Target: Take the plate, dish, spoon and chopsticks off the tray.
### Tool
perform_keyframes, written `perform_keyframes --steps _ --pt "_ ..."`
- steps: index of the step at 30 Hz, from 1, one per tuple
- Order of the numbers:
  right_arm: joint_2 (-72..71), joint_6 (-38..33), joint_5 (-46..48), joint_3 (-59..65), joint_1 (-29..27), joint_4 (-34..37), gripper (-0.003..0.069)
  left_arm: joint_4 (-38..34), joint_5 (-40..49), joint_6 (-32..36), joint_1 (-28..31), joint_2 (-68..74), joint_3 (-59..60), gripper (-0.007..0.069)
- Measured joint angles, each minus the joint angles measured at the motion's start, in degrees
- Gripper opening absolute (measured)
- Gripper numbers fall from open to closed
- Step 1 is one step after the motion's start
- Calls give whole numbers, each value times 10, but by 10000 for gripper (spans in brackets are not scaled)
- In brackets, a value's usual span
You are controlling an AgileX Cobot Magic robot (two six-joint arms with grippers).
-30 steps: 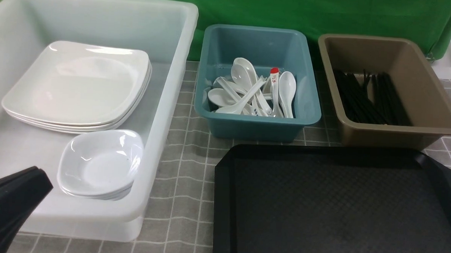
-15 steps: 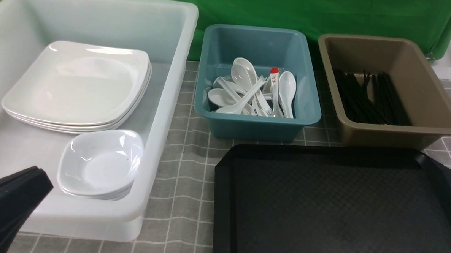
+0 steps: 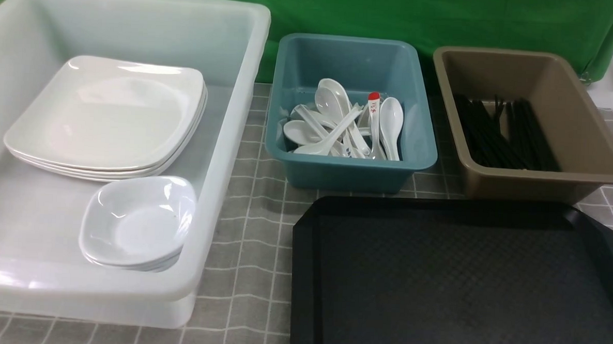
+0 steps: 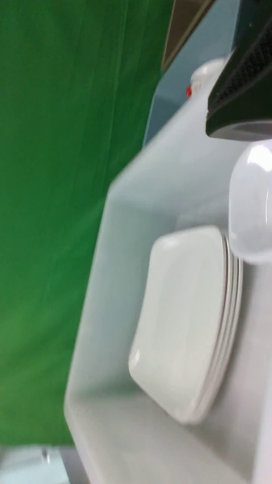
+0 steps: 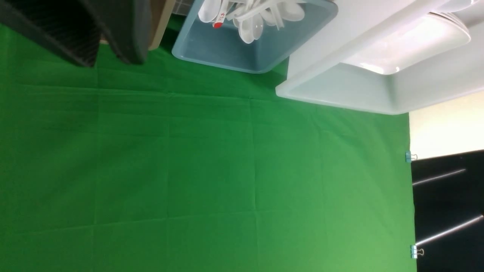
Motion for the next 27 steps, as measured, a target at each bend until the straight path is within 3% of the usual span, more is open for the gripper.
perform_keyframes --steps 4,7,11,27 --pt "0 0 0 0 0 0 169 2 78 6 57 -12 2 2" --pt "0 0 0 0 0 0 175 7 124 38 64 -13 3 2" --pt "0 0 0 0 0 0 183 9 135 90 55 -14 3 2" --pt "0 0 0 1 0 0 216 20 135 107 8 -14 3 2"
